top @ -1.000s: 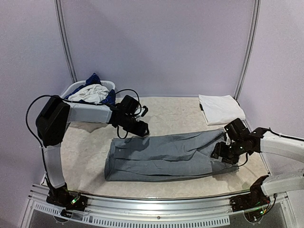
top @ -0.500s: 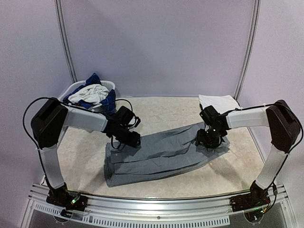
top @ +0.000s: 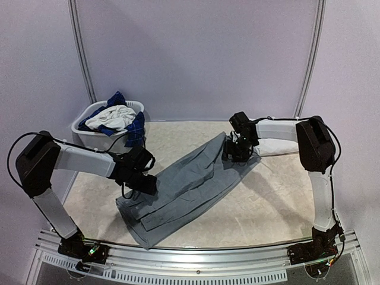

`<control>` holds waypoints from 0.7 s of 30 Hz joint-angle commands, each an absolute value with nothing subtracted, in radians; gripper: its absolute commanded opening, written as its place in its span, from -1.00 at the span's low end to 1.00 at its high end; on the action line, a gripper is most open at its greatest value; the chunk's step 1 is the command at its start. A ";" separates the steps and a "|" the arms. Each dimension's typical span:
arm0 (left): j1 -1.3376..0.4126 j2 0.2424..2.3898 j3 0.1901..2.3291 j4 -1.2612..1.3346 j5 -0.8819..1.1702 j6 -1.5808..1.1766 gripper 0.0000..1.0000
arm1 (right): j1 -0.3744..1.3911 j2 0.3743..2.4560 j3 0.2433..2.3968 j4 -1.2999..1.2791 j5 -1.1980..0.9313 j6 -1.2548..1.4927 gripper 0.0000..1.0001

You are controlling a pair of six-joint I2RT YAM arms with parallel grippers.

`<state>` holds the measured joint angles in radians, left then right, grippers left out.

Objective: Fold and stack the mixed laundry pile

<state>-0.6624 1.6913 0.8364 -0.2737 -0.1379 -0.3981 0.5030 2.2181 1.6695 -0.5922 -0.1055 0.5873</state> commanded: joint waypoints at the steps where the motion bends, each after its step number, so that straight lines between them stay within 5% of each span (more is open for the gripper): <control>1: -0.646 1.700 0.760 -0.320 -0.120 -0.454 0.16 | 0.481 2.362 1.873 -0.663 -0.180 0.538 0.27; 12: -0.723 1.716 0.713 -0.215 0.034 -0.586 0.14 | 0.406 2.629 2.236 -0.648 -0.315 0.548 0.28; 21: -0.799 1.639 0.654 -0.091 0.160 -0.690 0.06 | 0.383 2.621 2.333 -0.539 -0.457 0.527 0.30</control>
